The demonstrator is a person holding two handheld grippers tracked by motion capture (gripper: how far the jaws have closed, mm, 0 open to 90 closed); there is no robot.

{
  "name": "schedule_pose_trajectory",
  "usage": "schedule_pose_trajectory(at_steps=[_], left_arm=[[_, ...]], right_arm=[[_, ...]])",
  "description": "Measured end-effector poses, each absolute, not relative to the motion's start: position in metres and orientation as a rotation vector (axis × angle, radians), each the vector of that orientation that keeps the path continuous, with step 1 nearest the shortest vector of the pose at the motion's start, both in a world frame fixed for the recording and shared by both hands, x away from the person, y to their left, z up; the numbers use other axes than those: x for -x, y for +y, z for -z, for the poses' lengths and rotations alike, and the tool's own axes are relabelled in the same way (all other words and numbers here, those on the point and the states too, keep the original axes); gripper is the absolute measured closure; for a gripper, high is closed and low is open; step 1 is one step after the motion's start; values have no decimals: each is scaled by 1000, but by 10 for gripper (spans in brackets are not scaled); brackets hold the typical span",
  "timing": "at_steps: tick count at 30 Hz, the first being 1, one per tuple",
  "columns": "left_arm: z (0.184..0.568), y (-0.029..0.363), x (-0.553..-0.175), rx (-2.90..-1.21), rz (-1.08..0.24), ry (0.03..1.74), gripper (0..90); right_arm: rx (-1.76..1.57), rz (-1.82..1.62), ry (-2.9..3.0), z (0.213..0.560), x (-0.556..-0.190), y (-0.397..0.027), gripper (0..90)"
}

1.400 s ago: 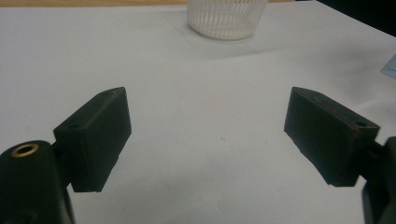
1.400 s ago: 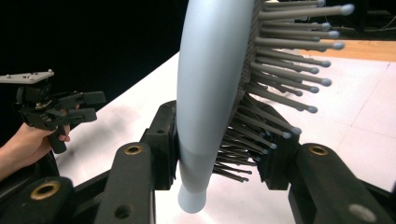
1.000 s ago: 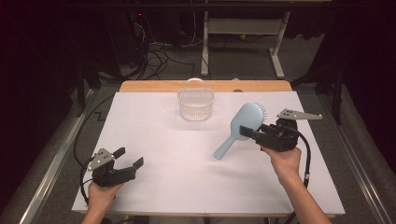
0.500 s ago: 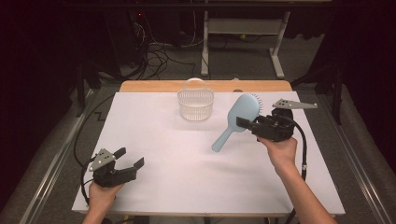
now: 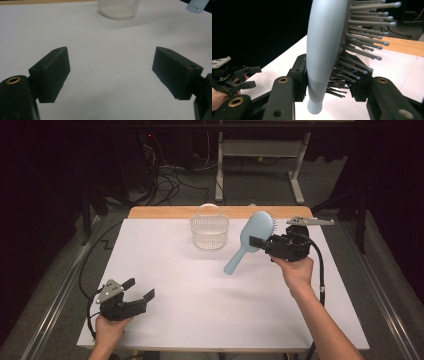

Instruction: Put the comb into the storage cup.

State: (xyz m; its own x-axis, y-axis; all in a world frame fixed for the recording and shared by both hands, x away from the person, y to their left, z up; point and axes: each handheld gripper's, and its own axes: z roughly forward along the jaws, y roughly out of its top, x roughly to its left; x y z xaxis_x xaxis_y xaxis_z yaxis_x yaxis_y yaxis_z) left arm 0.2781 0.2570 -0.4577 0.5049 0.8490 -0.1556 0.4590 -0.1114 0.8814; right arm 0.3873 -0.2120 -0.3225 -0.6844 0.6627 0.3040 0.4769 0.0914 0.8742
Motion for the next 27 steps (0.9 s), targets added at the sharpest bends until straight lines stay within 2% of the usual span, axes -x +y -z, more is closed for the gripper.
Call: schedule_pose_trajectory(at_steps=[27], left_arm=[[457, 258, -278, -1755, -494, 1106, 143]], right_arm=[[-1142, -1617, 2181, 303, -417, -192, 570]])
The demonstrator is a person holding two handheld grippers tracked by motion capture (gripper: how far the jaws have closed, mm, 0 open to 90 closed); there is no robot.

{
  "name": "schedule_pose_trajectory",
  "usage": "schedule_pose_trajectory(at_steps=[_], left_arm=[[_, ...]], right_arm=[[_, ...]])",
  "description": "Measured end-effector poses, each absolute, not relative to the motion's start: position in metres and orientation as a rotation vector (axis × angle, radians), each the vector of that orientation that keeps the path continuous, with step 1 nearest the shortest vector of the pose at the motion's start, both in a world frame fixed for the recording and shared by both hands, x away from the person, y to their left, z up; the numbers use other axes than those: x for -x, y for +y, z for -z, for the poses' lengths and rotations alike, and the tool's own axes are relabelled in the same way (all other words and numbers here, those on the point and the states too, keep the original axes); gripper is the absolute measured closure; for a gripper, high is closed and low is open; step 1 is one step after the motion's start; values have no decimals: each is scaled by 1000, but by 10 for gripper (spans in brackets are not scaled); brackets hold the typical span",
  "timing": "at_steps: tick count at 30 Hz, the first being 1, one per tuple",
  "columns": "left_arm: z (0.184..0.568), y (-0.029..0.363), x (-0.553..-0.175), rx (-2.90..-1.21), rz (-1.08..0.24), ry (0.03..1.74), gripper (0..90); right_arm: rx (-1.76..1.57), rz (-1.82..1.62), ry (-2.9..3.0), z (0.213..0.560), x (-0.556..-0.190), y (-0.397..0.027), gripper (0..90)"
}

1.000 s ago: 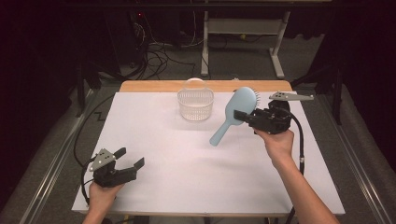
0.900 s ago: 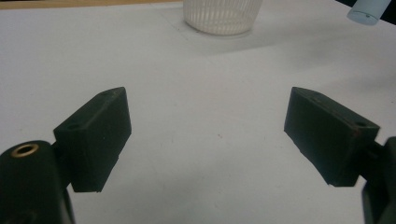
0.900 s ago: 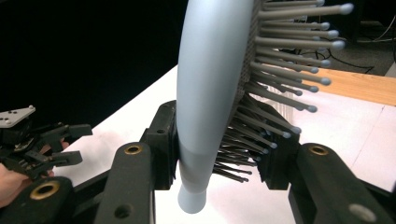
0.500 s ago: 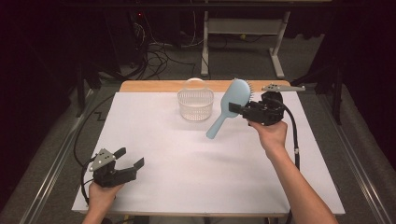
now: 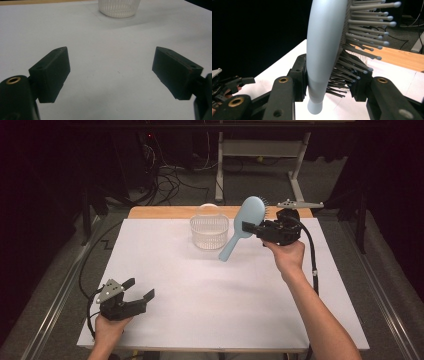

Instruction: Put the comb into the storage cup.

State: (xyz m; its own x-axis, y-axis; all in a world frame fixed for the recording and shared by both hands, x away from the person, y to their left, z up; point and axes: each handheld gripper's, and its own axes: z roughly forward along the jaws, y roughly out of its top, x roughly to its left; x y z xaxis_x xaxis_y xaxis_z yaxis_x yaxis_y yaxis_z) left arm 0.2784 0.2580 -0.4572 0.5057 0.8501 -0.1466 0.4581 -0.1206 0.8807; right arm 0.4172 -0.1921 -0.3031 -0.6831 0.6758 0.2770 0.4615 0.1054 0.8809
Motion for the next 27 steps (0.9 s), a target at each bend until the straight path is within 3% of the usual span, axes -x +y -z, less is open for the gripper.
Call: schedule_pose_trajectory(at_steps=[27], left_arm=[[457, 260, -279, -1749, -490, 1108, 142]], right_arm=[[-1168, -1591, 2164, 291, -444, -174, 571]])
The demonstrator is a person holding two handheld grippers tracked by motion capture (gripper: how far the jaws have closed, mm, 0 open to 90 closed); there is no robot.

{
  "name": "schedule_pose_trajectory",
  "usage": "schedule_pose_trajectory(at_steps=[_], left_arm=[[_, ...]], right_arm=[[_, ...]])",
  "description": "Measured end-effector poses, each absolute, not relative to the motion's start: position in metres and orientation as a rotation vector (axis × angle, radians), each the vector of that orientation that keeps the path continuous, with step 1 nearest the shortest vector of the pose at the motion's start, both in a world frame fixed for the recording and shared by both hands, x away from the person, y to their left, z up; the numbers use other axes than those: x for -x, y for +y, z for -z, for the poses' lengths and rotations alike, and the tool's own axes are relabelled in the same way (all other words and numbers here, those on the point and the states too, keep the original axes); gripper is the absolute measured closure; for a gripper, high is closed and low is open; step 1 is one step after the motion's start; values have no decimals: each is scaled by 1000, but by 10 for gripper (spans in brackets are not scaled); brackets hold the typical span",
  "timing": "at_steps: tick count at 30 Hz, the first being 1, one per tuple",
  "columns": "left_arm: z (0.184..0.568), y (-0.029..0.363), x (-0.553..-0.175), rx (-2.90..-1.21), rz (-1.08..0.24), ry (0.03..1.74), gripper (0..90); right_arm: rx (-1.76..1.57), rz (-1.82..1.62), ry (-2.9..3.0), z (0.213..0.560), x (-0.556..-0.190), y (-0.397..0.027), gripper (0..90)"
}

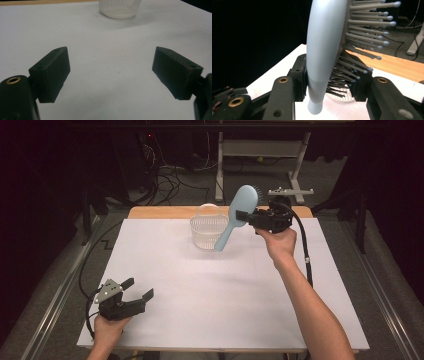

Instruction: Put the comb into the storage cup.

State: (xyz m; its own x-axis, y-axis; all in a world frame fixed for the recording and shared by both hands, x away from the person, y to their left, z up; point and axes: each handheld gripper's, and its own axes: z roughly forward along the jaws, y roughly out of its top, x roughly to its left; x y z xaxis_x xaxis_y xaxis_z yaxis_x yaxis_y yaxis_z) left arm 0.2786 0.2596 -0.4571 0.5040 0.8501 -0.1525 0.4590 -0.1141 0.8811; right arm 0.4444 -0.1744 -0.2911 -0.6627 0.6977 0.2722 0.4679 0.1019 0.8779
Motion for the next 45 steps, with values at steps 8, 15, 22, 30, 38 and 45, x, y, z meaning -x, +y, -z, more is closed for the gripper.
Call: schedule_pose_trajectory(at_steps=[8, 15, 22, 30, 38, 45], left_arm=[[458, 260, -280, -1749, -489, 1111, 143], [458, 260, -280, -1752, -488, 1111, 142], [457, 260, -280, -1754, -493, 1110, 143], [458, 258, -281, -1764, -485, 1107, 143], [458, 258, -281, -1765, -488, 1107, 142], [458, 258, -281, -1765, -490, 1102, 143]], right_arm=[[-1184, -1572, 2144, 290, -454, -173, 571], [-1202, -1569, 2128, 289, -460, -172, 571], [-1216, -1566, 2109, 287, -466, -172, 572], [-1213, -1560, 2106, 282, -472, -168, 572], [-1213, -1536, 2097, 281, -481, -158, 572], [-1210, -1526, 2081, 278, -489, -149, 572]])
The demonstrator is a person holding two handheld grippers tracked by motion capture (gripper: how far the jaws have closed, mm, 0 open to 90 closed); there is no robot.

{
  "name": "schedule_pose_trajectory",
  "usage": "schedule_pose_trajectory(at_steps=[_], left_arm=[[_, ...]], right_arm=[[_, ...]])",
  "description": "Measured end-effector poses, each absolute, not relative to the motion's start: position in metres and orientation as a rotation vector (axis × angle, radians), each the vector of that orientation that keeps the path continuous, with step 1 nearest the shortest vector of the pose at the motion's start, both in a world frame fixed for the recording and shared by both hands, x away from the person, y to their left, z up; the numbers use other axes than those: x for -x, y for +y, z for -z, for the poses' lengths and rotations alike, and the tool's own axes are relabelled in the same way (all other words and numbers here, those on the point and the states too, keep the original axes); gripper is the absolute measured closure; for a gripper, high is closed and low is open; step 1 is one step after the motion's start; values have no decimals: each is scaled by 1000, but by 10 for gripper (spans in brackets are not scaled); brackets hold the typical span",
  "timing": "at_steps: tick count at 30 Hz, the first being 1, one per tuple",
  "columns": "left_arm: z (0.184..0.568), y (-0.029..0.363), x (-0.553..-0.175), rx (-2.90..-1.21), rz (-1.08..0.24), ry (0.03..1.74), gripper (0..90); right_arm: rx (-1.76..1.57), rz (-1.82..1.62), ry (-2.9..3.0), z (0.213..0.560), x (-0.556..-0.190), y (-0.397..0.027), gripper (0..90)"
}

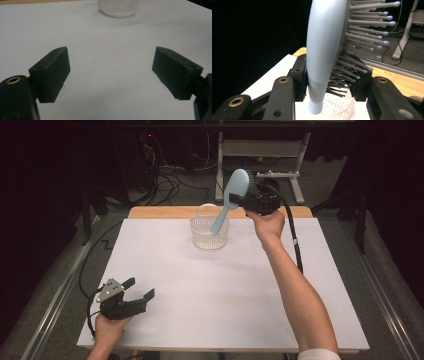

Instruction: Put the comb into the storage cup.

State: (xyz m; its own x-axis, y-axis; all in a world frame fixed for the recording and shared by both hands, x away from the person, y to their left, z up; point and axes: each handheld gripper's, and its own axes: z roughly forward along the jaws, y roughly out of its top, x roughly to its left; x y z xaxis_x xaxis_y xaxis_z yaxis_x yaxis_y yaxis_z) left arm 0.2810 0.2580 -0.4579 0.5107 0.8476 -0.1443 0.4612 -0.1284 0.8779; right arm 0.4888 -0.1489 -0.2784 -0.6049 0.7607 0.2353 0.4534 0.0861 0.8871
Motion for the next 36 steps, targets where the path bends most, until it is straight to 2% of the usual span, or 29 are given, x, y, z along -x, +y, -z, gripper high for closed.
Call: schedule_pose_trajectory(at_steps=[36], left_arm=[[458, 259, -281, -1767, -494, 1101, 142]], right_arm=[[-1205, -1380, 2100, 311, -513, -109, 569]])
